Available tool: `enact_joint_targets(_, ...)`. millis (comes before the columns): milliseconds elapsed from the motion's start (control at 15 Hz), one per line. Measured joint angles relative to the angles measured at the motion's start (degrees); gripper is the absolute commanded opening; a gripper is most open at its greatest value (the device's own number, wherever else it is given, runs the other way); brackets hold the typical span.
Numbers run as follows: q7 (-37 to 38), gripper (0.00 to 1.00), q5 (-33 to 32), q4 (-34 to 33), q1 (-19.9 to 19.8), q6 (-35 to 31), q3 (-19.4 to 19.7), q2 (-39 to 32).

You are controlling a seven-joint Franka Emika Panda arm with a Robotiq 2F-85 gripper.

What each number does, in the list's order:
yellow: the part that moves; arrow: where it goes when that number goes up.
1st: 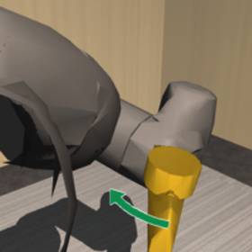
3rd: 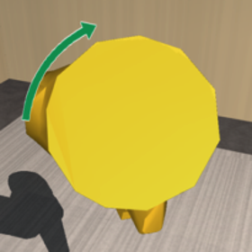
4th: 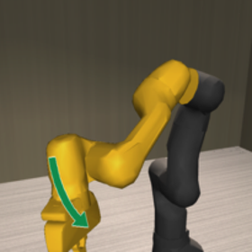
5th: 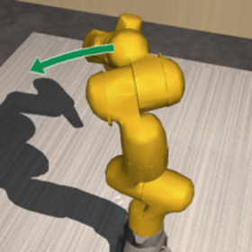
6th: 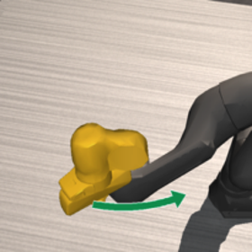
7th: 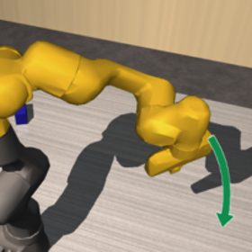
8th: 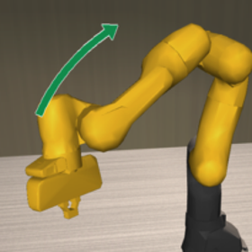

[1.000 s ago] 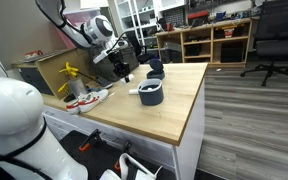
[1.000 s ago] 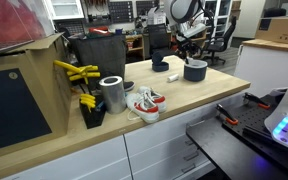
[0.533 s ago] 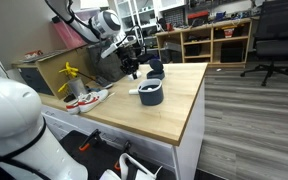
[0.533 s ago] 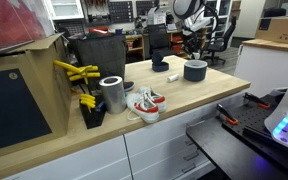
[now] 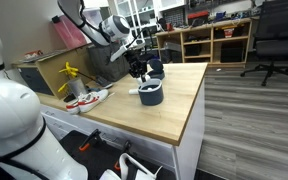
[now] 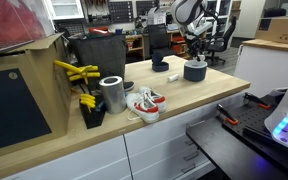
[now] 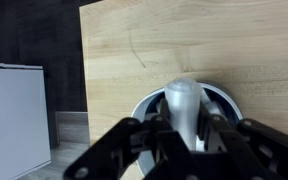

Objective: Put the two white objects in the white and grey container.

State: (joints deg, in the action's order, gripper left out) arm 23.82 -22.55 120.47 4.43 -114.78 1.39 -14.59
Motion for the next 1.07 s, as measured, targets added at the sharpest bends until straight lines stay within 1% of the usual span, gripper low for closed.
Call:
enact_joint_targets(400,-1.4,0.07,-1.8,-3.2,1.5,2.5,-0.5,-3.6)
enact_joint_targets(800,-9.4,0.07,-1.8,-6.4,1.5,3.2,-0.5,-7.8)
enact_joint_targets(867,-10.2,0.13,-1.9,-6.6,1.6,3.2,-0.5,-8.2)
enact_joint_targets(933,-10.5,0.51,-2.3,-6.6,1.6,3.2,-0.5,-8.3)
enact_joint_targets(1000,-10.6,0.51,-2.9,-6.6,1.7,3.2,-0.6,-8.3)
enact_joint_targets(1067,-10.5,0.53,-3.4,-6.5,1.9,2.9,-0.6,-8.2)
